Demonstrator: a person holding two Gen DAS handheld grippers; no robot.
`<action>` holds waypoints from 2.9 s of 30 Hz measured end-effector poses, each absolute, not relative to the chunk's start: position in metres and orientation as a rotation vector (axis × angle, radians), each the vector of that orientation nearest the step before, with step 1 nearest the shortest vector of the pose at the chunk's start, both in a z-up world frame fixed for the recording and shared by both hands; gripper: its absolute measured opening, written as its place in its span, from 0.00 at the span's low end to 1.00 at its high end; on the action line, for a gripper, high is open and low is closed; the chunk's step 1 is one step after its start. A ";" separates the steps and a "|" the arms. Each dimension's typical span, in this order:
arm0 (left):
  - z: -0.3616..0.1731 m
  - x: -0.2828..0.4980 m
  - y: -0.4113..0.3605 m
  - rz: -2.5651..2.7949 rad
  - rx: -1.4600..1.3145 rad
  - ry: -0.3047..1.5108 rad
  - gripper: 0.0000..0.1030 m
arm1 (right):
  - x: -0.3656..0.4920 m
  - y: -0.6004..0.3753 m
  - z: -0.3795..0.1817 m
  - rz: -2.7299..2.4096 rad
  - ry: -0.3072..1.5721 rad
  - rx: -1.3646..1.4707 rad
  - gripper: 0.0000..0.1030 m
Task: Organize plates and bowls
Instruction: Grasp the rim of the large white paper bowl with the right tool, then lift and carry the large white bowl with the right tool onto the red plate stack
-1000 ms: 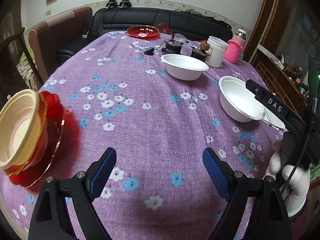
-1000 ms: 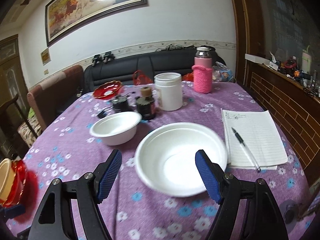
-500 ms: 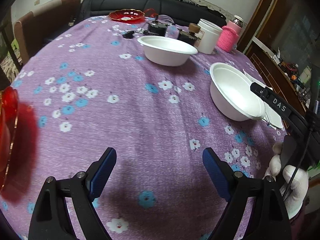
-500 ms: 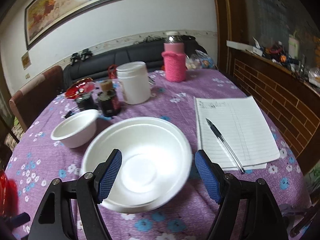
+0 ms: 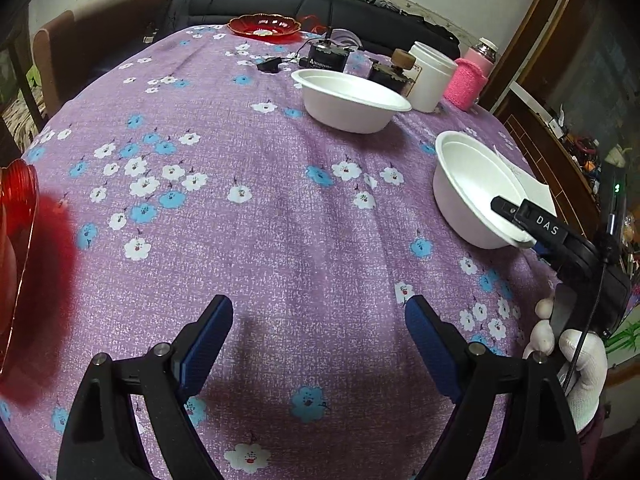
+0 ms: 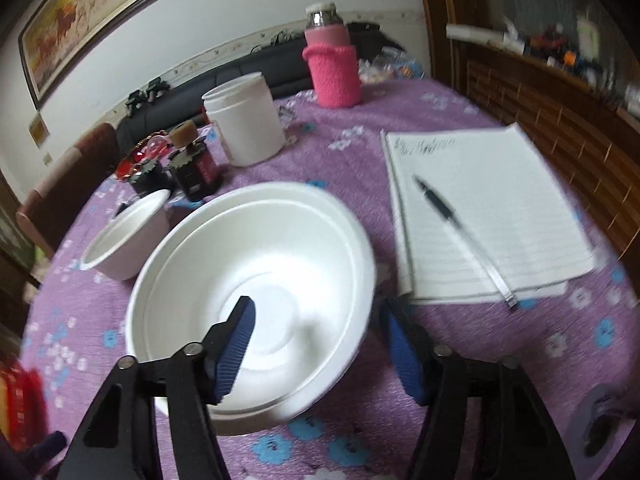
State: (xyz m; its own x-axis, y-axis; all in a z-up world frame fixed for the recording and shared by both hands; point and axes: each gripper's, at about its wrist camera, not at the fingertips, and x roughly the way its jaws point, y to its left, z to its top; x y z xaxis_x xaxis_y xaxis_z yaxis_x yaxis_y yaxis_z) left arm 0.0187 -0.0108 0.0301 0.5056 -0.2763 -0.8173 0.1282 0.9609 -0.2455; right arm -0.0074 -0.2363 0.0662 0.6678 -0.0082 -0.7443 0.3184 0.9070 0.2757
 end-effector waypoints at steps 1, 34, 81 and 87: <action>0.032 0.019 -0.012 -0.252 -0.157 1.007 0.85 | -0.007 -0.239 0.064 -0.174 0.831 0.433 0.51; 0.012 0.062 -0.039 -0.267 -0.110 1.056 0.18 | -0.014 -0.139 0.064 0.189 0.948 0.186 0.20; 0.054 -0.039 0.054 -0.139 -0.215 0.954 0.20 | -0.075 -0.048 0.100 0.354 0.771 0.123 0.19; 0.079 -0.057 0.087 -0.149 -0.253 0.892 0.20 | -0.090 -0.014 0.137 0.350 0.734 0.086 0.19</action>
